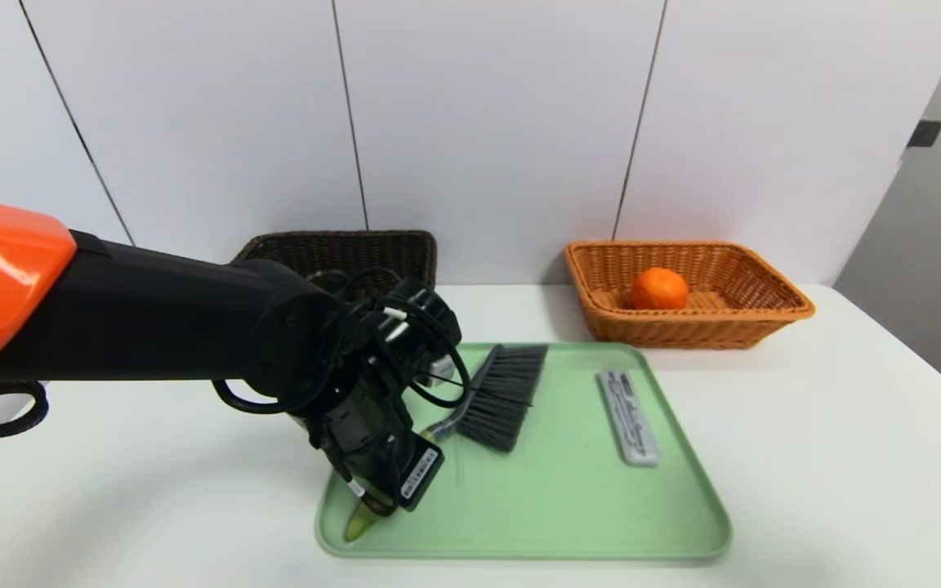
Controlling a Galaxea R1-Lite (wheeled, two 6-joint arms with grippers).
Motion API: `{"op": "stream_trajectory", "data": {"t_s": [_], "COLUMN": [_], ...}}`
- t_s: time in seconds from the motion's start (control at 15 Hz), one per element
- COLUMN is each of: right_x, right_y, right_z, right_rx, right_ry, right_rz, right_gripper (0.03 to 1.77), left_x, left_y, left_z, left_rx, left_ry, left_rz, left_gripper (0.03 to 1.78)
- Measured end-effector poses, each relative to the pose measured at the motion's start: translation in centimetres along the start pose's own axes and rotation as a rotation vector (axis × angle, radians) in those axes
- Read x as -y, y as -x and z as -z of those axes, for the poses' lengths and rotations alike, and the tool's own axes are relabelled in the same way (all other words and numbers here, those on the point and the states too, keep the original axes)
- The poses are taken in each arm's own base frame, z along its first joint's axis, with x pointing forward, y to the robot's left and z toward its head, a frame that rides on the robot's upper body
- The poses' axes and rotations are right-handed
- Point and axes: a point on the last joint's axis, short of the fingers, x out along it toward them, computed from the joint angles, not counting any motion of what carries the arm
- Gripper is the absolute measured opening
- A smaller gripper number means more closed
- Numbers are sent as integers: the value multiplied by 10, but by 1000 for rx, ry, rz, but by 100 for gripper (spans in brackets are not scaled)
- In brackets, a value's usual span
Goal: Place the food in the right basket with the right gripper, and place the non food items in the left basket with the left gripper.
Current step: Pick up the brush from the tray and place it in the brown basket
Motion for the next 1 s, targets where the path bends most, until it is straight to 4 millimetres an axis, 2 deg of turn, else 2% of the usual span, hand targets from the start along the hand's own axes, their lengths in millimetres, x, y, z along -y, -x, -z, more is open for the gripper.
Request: {"op": "stream_trajectory", "data": {"t_s": [1.0], "right_x": [0], "right_y": [1], "right_z": [0], "right_rx": [6], "right_ry": [9], "right_rz": [0], "right_gripper": [170], "left_x": [3], "left_y": [55], "left_z": [9], "left_rx": [114], "left_ry": [-6], "left_rz": [25], "left_gripper": [44]}}
